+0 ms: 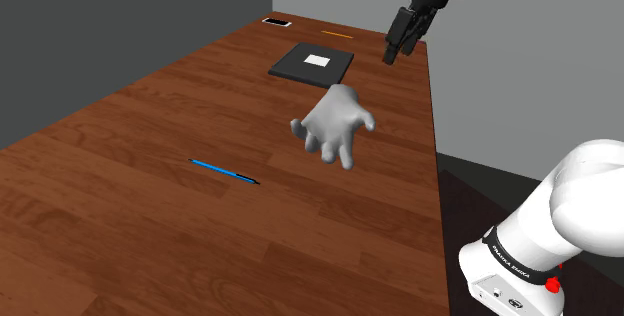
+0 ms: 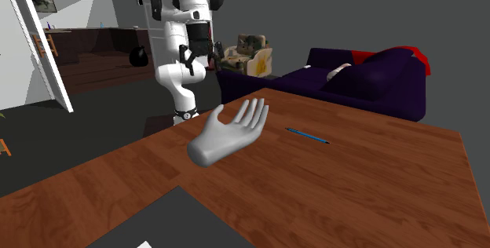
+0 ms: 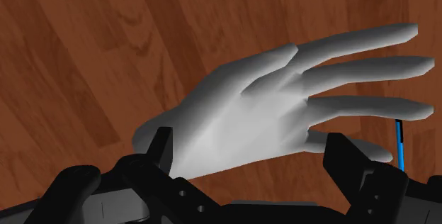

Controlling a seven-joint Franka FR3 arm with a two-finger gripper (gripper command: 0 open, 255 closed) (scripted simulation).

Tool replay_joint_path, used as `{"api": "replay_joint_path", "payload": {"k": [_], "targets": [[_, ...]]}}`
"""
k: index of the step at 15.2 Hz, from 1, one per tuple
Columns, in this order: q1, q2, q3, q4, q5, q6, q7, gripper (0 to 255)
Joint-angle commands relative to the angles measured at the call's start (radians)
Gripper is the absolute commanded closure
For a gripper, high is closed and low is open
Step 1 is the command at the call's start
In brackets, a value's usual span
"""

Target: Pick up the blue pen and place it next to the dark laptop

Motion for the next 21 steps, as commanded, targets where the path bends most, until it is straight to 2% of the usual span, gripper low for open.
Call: {"api": "replay_joint_path", "payload": {"k": [1, 11, 21], "targets": [[0.015, 0.05, 0.027, -0.002, 0.009, 0.052, 0.011, 0], [0.077, 0.34, 0.156, 0.126, 0.004, 0.212, 0.086, 0], [0.147, 0.668, 0.258, 0.349, -0.1, 0.299, 0.19, 0]]}}
